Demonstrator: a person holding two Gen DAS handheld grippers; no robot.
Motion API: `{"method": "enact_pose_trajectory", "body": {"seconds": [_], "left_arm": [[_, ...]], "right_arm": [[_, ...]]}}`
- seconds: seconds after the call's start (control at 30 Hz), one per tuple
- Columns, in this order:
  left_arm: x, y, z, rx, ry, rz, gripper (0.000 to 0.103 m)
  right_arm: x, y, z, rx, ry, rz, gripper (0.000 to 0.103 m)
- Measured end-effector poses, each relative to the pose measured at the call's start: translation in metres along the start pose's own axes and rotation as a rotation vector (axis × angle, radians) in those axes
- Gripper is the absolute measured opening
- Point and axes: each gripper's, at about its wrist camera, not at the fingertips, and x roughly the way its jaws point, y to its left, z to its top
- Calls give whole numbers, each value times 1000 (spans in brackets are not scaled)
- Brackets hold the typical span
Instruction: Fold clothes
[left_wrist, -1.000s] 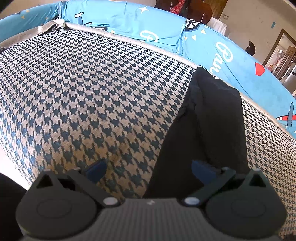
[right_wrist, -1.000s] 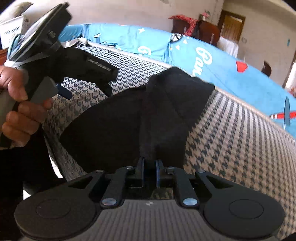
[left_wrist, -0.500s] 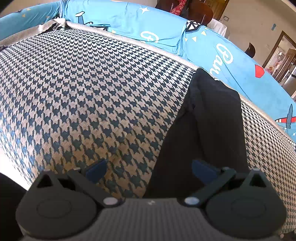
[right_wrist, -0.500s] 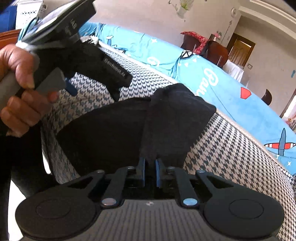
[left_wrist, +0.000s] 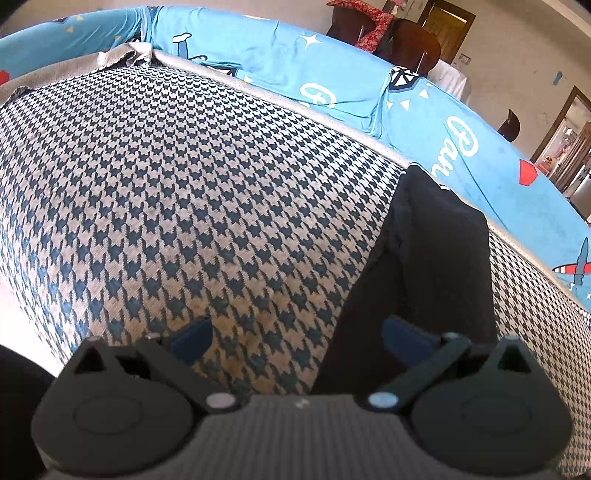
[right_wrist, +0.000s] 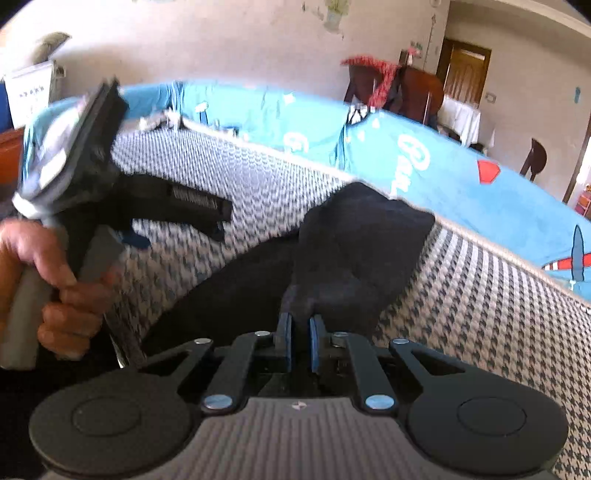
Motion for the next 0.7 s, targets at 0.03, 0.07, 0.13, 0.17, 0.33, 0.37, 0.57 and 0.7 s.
{"method": "enact_pose_trajectory", "body": {"seconds": [0.03, 0.07, 0.13, 0.17, 0.33, 0.37, 0.57, 0.7], "left_arm": [[1, 1, -1, -1, 2, 1, 103], [1, 1, -1, -4, 4, -1, 103], [2, 1, -1, -11, 7, -6, 103], [3, 1, -1, -12, 8, -8, 103], [2, 1, -1, -8, 15, -10, 103], [1, 1, -1, -9, 16, -12, 103], [1, 0, -1, -5, 19, -20, 103], [1, 0, -1, -5, 21, -28, 103]], "right_arm": [[4, 0, -5, -4, 20, -2, 11], [7, 1, -10, -15, 33, -7, 11], [8, 3, -16, -45, 35, -28, 11], [8, 3, -17, -52, 31, -31, 11], [9, 3, -18, -77, 10, -27, 13], [10, 5, -19, -95, 8, -29, 13], [20, 20, -24, -213, 2, -22, 28], [24, 29, -25, -281, -14, -19, 37]]}}
